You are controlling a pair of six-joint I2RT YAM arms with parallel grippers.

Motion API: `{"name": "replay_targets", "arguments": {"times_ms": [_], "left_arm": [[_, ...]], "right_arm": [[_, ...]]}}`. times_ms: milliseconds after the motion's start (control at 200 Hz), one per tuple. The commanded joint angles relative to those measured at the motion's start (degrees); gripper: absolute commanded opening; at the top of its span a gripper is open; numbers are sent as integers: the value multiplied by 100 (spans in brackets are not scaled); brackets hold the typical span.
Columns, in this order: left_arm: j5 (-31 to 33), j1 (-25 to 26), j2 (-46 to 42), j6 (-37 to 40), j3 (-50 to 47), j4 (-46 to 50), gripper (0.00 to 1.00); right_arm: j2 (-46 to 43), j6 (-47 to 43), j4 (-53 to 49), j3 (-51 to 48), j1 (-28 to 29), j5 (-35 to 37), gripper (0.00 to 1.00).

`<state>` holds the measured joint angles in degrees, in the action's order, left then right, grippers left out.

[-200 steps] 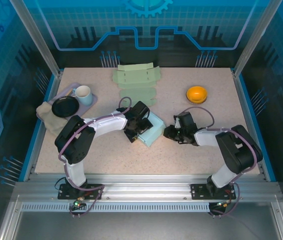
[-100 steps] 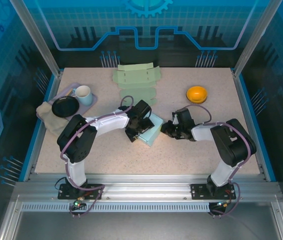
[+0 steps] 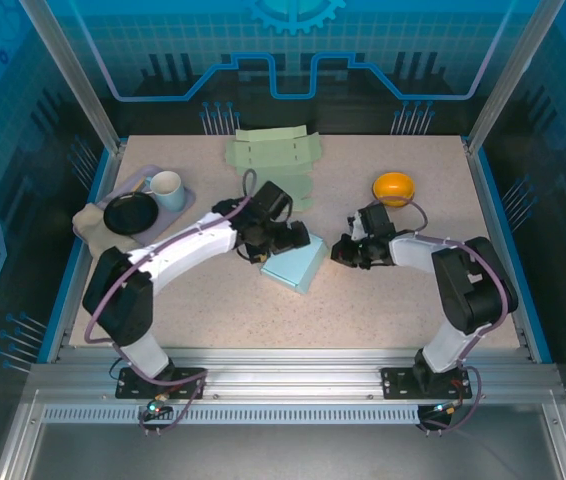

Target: Fold the paper box

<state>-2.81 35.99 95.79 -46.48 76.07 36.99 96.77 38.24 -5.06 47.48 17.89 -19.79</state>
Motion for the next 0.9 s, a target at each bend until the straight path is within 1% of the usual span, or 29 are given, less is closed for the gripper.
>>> {"name": "replay_targets", "arguments": {"times_ms": [0,75,170,400,550,675,820,895], "left_arm": [[-719,-572,128,1429,113,-386,95],[-1196,-919,477,1795,134,-676,92],[-1174,-1030,787,2154,158,-950,92],[-1290,-1050,1414,2194,256,-1413,91],[-1551,-1030,1663,2091,262,-1702,89],[-1691,-869,2080,2079,491,-1581,84],[-1853,-451,2435,2116,685,-1613,81],[-2088,-270,2549,2164,777,-1705,80]], "right_arm": [[-151,-437,-770,340,-155,-57,3],[-58,-279,-668,503,-169,-128,0],[114,-93,-564,611,-168,-167,0],[482,140,-251,607,-171,-315,0],[691,140,27,591,-164,-446,0],[852,122,167,644,-161,-596,0],[1055,-73,461,755,-155,-933,0],[1187,-293,700,840,-145,-1301,0]]}}
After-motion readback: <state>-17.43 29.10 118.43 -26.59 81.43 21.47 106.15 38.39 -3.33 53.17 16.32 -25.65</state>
